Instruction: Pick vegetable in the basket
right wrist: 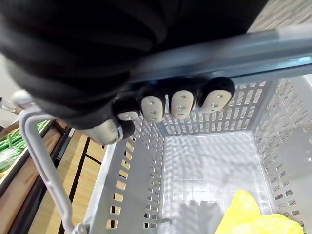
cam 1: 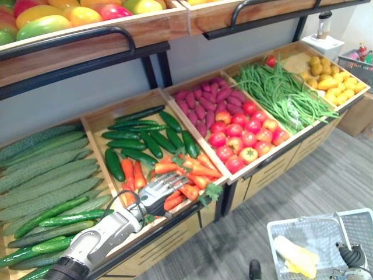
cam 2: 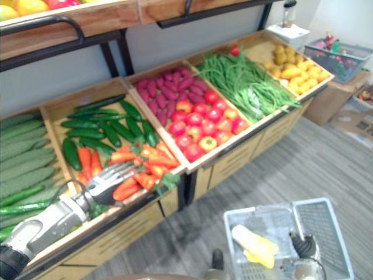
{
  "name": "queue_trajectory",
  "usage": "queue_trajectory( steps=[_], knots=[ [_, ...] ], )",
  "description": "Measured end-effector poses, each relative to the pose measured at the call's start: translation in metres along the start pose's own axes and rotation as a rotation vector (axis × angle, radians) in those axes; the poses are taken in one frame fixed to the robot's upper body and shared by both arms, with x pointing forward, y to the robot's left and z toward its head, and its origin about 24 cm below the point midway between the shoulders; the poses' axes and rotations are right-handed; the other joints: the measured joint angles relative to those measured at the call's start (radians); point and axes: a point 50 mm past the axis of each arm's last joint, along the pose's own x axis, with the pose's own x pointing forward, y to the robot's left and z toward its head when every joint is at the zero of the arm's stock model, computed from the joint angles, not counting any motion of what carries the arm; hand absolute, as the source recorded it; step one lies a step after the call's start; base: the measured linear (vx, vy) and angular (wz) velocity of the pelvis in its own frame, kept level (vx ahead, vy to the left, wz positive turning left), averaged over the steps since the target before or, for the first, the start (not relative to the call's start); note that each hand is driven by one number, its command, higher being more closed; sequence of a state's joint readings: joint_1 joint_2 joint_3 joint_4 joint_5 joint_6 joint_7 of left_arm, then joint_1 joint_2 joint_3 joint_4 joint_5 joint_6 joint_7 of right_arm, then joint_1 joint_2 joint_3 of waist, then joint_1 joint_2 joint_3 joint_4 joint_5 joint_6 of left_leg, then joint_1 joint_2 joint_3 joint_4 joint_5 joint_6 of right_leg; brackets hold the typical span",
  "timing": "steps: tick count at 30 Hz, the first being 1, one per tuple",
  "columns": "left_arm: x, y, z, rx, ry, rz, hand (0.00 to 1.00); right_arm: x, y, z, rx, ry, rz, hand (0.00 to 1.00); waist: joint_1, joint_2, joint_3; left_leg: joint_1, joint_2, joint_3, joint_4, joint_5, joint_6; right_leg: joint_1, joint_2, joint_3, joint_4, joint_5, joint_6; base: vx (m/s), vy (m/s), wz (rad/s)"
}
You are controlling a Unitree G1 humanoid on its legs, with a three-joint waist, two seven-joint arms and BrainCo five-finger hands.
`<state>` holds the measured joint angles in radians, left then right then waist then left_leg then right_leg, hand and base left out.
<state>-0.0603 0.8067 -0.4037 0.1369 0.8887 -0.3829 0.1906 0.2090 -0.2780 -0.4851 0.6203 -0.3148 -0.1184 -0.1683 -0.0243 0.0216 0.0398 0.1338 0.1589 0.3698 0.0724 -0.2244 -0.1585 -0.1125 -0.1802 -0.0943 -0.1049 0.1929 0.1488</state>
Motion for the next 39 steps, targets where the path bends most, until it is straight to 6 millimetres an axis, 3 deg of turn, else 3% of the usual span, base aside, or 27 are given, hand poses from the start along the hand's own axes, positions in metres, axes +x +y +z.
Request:
queue_trajectory(
  steps=[9, 13, 33, 34, 39],
  knots=[
    [0.019, -0.017, -0.004, 0.004, 0.035, -0.063, 0.00, 0.008, -0.013, 0.023, -0.029, -0.095, -0.040, 1.00, -0.008, 0.033, 0.033, -0.031, -0.009, 0.039, -0.002, 0.001, -0.001, -0.062, 0.004, 0.040, 0.000, 0.011, 0.002, -0.01, -0.043, -0.12],
    [0.017, -0.022, -0.012, 0.009, 0.088, -0.082, 0.00, 0.013, -0.017, 0.034, -0.025, -0.129, -0.067, 1.00, -0.031, 0.043, 0.056, -0.045, -0.012, 0.059, -0.004, 0.001, -0.001, -0.091, 0.006, 0.055, 0.000, 0.017, 0.001, -0.01, -0.053, -0.13],
    [0.025, -0.012, -0.017, -0.023, 0.159, -0.005, 0.00, 0.015, -0.028, 0.038, -0.022, -0.142, -0.111, 1.00, -0.033, 0.057, 0.099, -0.080, -0.022, 0.057, -0.009, 0.002, 0.000, -0.130, 0.002, 0.067, 0.000, 0.018, 0.004, -0.02, -0.062, -0.01],
    [0.026, -0.011, -0.018, -0.022, 0.162, -0.002, 1.00, 0.015, -0.028, 0.038, -0.022, -0.141, -0.111, 1.00, -0.033, 0.056, 0.099, -0.079, -0.023, 0.058, -0.009, 0.002, 0.000, -0.130, 0.001, 0.068, 0.000, 0.018, 0.004, -0.01, -0.054, -0.03],
    [0.024, -0.011, -0.020, -0.021, 0.169, 0.003, 1.00, 0.016, -0.028, 0.038, -0.021, -0.141, -0.111, 1.00, -0.034, 0.056, 0.100, -0.075, -0.023, 0.057, -0.008, 0.002, 0.000, -0.127, 0.000, 0.066, 0.000, 0.018, 0.004, -0.02, -0.057, 0.00]
  ],
)
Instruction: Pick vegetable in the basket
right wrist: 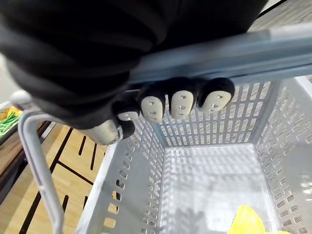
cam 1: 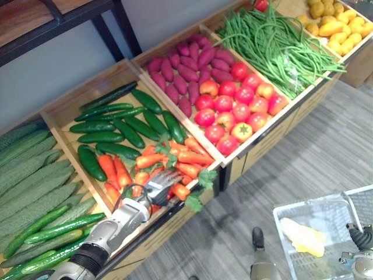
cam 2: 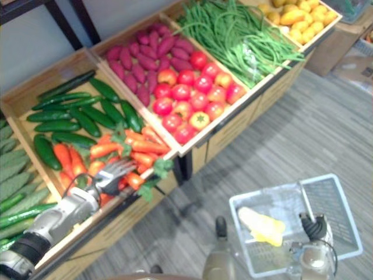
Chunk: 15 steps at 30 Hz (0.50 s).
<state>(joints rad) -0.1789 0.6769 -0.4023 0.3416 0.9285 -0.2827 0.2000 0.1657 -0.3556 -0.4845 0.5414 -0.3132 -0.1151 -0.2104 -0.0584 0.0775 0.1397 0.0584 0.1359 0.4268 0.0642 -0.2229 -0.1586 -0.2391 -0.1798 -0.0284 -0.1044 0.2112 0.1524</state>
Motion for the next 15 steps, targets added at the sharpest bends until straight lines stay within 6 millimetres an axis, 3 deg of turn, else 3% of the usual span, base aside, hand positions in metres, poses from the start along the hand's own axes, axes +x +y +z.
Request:
queue_trajectory(
  steps=[8, 15],
  knots=[
    [-0.008, -0.011, -0.002, 0.087, -0.033, -0.054, 1.00, 0.000, 0.007, -0.001, -0.005, 0.000, 0.025, 1.00, -0.020, 0.000, 0.001, 0.018, 0.006, 0.000, 0.006, -0.002, -0.001, 0.020, 0.003, -0.003, 0.000, 0.000, 0.000, -0.04, -0.069, 0.00],
    [-0.013, -0.019, -0.004, 0.077, -0.017, -0.081, 1.00, -0.002, 0.007, -0.003, -0.010, 0.003, 0.029, 1.00, -0.021, 0.002, 0.000, 0.016, 0.017, 0.000, 0.009, -0.003, -0.003, 0.020, 0.012, -0.008, 0.000, 0.000, -0.001, -0.04, -0.076, 0.00]
  ],
)
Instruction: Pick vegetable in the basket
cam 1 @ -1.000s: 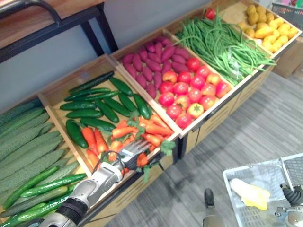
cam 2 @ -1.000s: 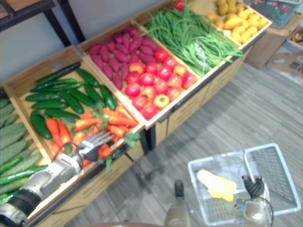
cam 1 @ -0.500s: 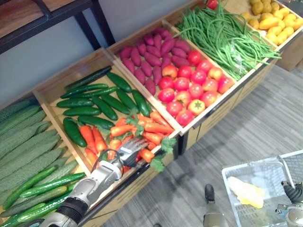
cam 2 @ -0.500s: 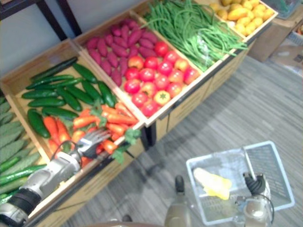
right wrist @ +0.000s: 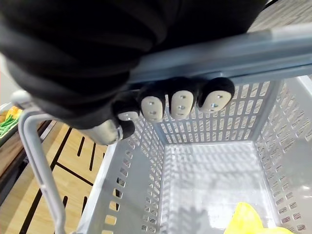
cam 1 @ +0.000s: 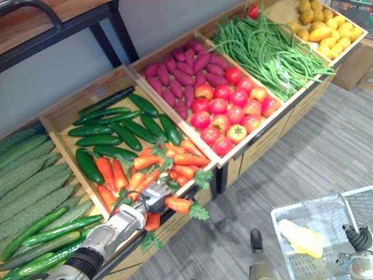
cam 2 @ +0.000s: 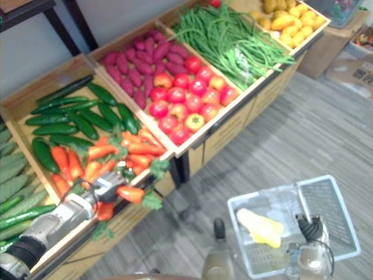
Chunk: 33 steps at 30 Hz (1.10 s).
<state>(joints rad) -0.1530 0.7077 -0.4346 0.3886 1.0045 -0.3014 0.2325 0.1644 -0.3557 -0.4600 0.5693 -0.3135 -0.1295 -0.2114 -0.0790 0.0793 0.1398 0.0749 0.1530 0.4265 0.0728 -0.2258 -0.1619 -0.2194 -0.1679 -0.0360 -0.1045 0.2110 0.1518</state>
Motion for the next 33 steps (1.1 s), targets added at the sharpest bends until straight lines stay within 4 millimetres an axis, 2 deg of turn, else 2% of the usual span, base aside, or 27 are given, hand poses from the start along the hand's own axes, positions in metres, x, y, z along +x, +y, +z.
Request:
queue_trajectory(
  steps=[8, 14, 17, 22, 26, 33],
  knots=[
    [0.000, 0.002, -0.005, 0.000, 0.037, 0.011, 1.00, 0.001, 0.001, 0.001, 0.003, -0.001, 0.001, 1.00, -0.001, 0.001, -0.001, 0.000, -0.001, -0.001, -0.001, 0.000, 0.000, 0.000, -0.001, -0.004, 0.000, 0.000, 0.000, -0.01, -0.052, 0.00],
    [0.003, 0.012, -0.015, -0.055, 0.130, 0.085, 1.00, 0.001, 0.004, -0.005, 0.003, 0.030, 0.013, 1.00, -0.001, 0.003, -0.002, 0.010, -0.004, -0.012, 0.001, 0.000, 0.000, 0.017, -0.006, -0.013, 0.000, 0.000, 0.000, -0.02, -0.055, 0.04],
    [0.001, 0.019, -0.031, -0.116, 0.260, 0.157, 1.00, 0.002, 0.007, -0.008, 0.008, 0.053, 0.020, 1.00, -0.004, 0.001, -0.004, 0.016, -0.005, -0.029, 0.002, 0.000, 0.001, 0.031, -0.008, -0.021, 0.000, 0.000, 0.000, -0.04, -0.054, 0.08],
    [-0.013, 0.024, -0.063, -0.230, 0.508, 0.277, 1.00, 0.004, 0.013, -0.011, 0.016, 0.083, 0.032, 1.00, -0.004, -0.001, -0.006, 0.015, -0.004, -0.041, 0.007, 0.000, 0.001, 0.035, -0.007, -0.025, 0.000, 0.001, -0.002, -0.05, -0.070, 0.04],
    [-0.020, 0.031, -0.077, -0.280, 0.617, 0.354, 1.00, 0.004, 0.014, -0.015, 0.011, 0.112, 0.038, 1.00, -0.004, -0.005, -0.013, 0.015, -0.003, -0.057, 0.007, 0.000, 0.001, 0.040, -0.008, -0.034, 0.000, 0.002, -0.002, -0.03, -0.057, 0.06],
    [-0.032, 0.047, -0.100, -0.358, 0.744, 0.486, 1.00, 0.001, 0.023, -0.024, 0.016, 0.174, 0.064, 1.00, -0.003, -0.034, -0.048, 0.020, -0.005, -0.068, 0.007, 0.001, 0.001, 0.050, -0.011, -0.041, 0.000, 0.002, -0.002, -0.01, -0.043, 0.03]
  ],
)
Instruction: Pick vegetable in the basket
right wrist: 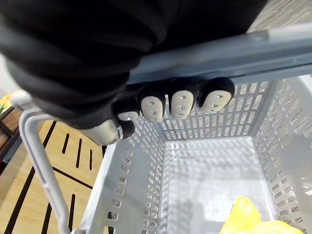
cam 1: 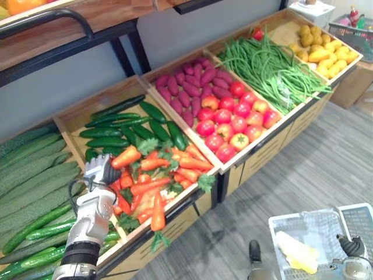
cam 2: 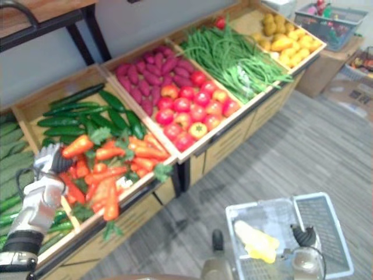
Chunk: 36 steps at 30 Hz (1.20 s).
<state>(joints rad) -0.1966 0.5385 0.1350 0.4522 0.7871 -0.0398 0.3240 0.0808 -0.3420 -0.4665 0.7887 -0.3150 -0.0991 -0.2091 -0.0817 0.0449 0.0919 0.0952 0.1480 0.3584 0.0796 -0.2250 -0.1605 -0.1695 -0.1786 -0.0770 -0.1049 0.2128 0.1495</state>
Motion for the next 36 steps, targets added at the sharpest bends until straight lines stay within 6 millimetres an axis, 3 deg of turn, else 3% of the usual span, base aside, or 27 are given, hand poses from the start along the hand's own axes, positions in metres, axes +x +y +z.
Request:
queue_trajectory(
  steps=[14, 23, 29, 36],
  knots=[
    [0.000, 0.001, 0.000, -0.035, 0.028, 0.037, 1.00, -0.002, 0.004, -0.006, -0.001, 0.025, 0.020, 1.00, 0.000, -0.007, -0.012, 0.016, -0.001, -0.014, -0.005, 0.001, 0.001, 0.019, -0.001, -0.006, -0.001, 0.000, 0.000, -0.02, -0.046, 0.01],
    [0.001, 0.005, -0.007, -0.590, 0.266, 0.216, 1.00, -0.002, 0.005, -0.005, 0.001, 0.024, 0.023, 1.00, 0.000, -0.010, -0.013, 0.025, -0.002, -0.016, -0.009, 0.001, 0.001, 0.027, -0.001, -0.010, -0.001, 0.000, 0.000, -0.01, -0.041, 0.01],
    [0.005, 0.013, -0.009, -0.628, 0.295, 0.299, 1.00, -0.003, 0.007, -0.007, -0.001, 0.031, 0.028, 1.00, 0.000, -0.028, -0.024, 0.030, -0.003, -0.019, -0.008, 0.001, 0.001, 0.033, -0.003, -0.010, -0.002, 0.000, 0.000, -0.03, -0.044, 0.00],
    [0.016, 0.027, 0.000, -0.907, 0.301, 0.408, 1.00, -0.004, 0.012, -0.005, -0.019, 0.021, 0.051, 1.00, -0.005, -0.036, -0.029, 0.029, -0.004, -0.023, -0.009, 0.001, 0.002, 0.033, -0.004, -0.013, -0.002, 0.000, 0.000, -0.01, -0.022, 0.01]
  ],
)
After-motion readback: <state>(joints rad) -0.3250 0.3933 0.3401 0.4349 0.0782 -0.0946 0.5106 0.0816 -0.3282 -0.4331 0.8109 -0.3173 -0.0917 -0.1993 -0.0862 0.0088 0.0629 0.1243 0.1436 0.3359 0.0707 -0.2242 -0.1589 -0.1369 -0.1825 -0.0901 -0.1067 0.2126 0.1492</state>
